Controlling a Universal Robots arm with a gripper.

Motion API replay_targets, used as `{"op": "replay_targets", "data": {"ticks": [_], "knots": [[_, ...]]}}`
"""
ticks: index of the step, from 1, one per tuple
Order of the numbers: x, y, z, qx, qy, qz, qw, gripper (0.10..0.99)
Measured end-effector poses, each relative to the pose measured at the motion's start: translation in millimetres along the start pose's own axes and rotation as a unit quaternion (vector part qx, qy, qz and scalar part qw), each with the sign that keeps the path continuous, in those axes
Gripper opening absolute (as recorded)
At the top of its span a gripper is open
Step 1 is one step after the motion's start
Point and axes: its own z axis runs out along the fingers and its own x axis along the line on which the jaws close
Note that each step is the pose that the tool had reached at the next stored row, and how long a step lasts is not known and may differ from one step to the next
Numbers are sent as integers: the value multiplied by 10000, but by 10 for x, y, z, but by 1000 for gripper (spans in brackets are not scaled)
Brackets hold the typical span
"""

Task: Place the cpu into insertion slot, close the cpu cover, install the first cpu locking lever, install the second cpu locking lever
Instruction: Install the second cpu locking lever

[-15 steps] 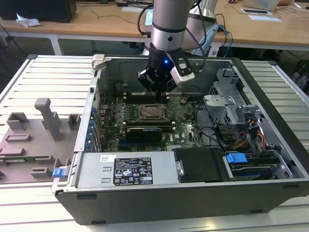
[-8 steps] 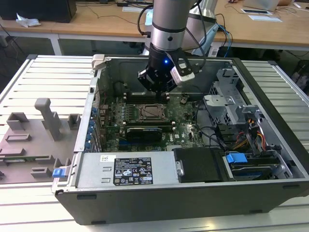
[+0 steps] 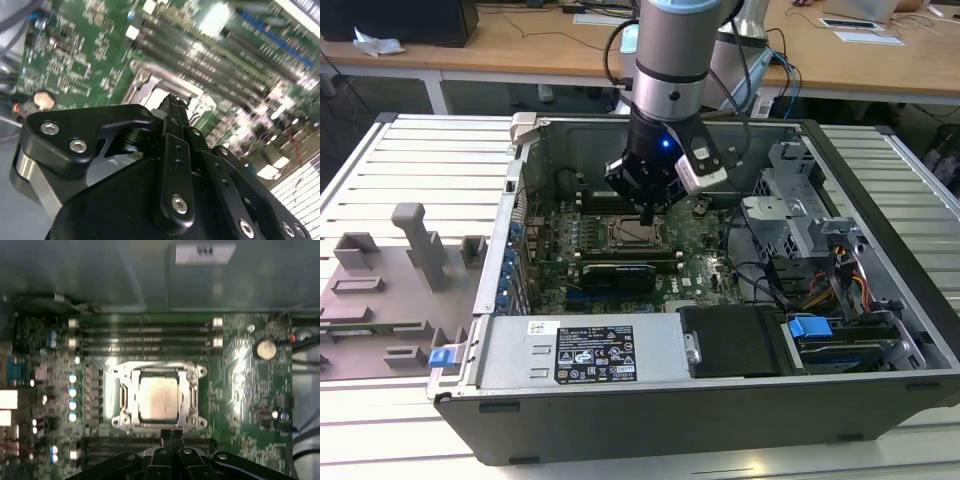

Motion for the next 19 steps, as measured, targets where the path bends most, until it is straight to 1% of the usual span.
{"op": "replay_targets", "data": {"ticks": [2, 3, 5, 7, 8, 9, 10, 11, 12, 15, 17, 18, 19], "knots": [[4, -73, 8, -2, 0, 1, 10000, 106], [8, -115, 13, -22, 0, 0, 10000, 106], [18, -173, 19, -89, 1, -2, 10000, 106], [54, -262, 32, -253, 1, -8, 9997, 106], [86, -293, 36, -405, 2, -12, 9992, 106], [115, -311, 37, -618, 3, -20, 9981, 106], [133, -335, 43, -704, 3, -21, 9975, 106], [165, -381, 71, -729, 3, -22, 9973, 106], [191, -405, 90, -742, 3, -22, 9972, 106], [267, -409, 143, -761, 3, -23, 9971, 106], [304, -410, 187, -762, 3, -24, 9971, 106], [342, -411, 238, -762, 4, -30, 9971, 106], [366, -412, 267, -764, 6, -46, 9971, 106]]}}
